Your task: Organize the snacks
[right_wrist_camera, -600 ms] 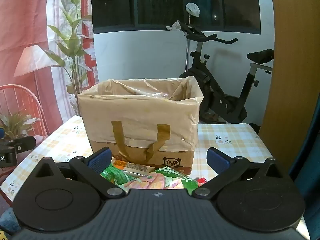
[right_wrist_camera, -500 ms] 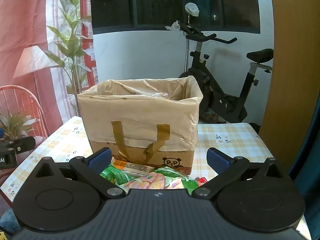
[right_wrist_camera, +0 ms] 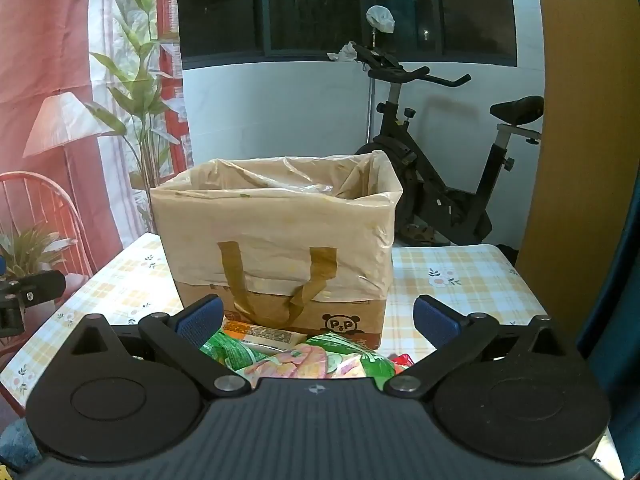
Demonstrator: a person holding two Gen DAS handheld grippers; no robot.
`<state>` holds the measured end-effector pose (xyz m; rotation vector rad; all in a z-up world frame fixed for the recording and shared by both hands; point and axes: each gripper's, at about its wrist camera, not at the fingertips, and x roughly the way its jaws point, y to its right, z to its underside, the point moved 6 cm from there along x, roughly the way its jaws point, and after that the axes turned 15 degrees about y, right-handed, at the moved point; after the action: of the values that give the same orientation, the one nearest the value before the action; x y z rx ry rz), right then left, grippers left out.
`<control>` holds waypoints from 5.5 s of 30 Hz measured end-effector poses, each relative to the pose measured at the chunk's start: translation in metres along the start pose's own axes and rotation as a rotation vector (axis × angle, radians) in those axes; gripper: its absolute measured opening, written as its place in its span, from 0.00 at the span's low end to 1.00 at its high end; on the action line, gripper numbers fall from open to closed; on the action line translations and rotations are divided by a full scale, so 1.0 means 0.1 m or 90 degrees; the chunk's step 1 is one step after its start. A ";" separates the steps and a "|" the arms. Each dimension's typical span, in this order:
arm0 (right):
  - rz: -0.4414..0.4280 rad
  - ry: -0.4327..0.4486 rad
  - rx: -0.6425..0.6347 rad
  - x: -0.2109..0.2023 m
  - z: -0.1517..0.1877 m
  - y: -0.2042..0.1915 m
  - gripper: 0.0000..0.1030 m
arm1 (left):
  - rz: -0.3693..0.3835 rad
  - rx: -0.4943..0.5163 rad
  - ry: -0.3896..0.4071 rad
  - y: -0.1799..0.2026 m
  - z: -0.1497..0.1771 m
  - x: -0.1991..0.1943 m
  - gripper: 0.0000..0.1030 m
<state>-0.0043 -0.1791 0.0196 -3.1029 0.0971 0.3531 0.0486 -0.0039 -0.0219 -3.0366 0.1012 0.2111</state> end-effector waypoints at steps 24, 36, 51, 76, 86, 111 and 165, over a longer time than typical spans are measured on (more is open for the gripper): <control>0.002 0.004 -0.003 0.00 0.01 -0.01 1.00 | -0.005 -0.001 -0.003 -0.01 0.01 0.01 0.95; 0.005 0.004 -0.006 0.00 0.01 -0.02 1.00 | -0.006 -0.002 -0.003 -0.02 0.02 0.01 0.95; 0.004 0.004 -0.006 0.00 0.02 -0.02 1.00 | -0.006 -0.002 -0.003 -0.02 0.03 0.01 0.95; 0.003 0.001 -0.001 0.01 0.04 0.00 1.00 | -0.010 -0.016 -0.024 -0.06 0.14 0.07 0.95; 0.008 0.003 0.011 0.08 0.15 0.05 1.00 | 0.006 -0.079 -0.093 -0.20 0.47 0.24 0.95; 0.035 -0.047 0.034 0.27 0.57 0.23 1.00 | 0.147 -0.049 -0.116 0.15 0.84 0.64 0.95; 0.009 -0.104 0.230 0.80 1.04 0.45 0.67 | 0.096 -0.106 -0.078 -0.05 0.77 0.81 0.84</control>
<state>0.0472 -0.2258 -0.0999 -2.7079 0.1608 0.5223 0.1188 0.0035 -0.1084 -3.1728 0.3201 0.4366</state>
